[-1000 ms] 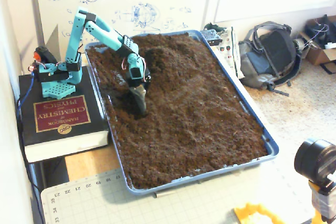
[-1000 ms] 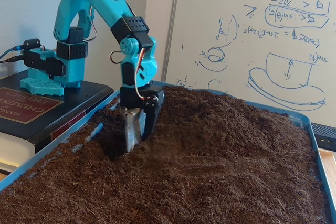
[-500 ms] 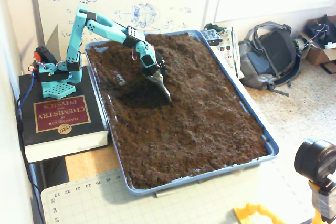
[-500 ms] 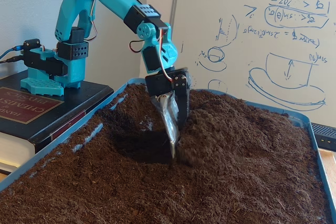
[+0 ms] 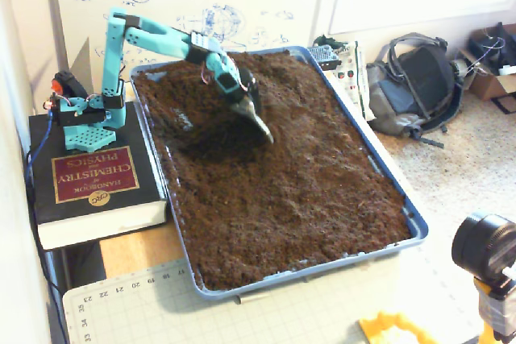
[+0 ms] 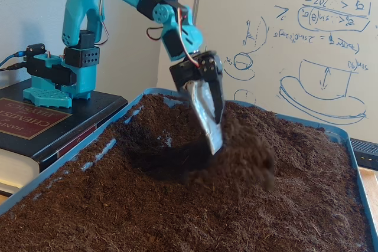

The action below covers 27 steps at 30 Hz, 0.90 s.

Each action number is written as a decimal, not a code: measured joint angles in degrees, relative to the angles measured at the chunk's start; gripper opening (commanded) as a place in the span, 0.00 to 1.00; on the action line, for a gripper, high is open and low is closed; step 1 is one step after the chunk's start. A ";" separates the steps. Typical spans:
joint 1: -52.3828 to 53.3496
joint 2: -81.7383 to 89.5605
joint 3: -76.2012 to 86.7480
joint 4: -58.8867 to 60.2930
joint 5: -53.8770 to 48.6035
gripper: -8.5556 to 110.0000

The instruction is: Build a berm.

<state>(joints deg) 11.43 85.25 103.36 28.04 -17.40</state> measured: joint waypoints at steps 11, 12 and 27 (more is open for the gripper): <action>-10.72 9.40 3.69 0.00 25.05 0.08; -11.34 10.02 3.69 0.00 27.33 0.08; -13.97 -13.97 -26.98 0.00 34.28 0.07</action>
<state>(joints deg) -2.55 71.28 76.38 28.04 16.88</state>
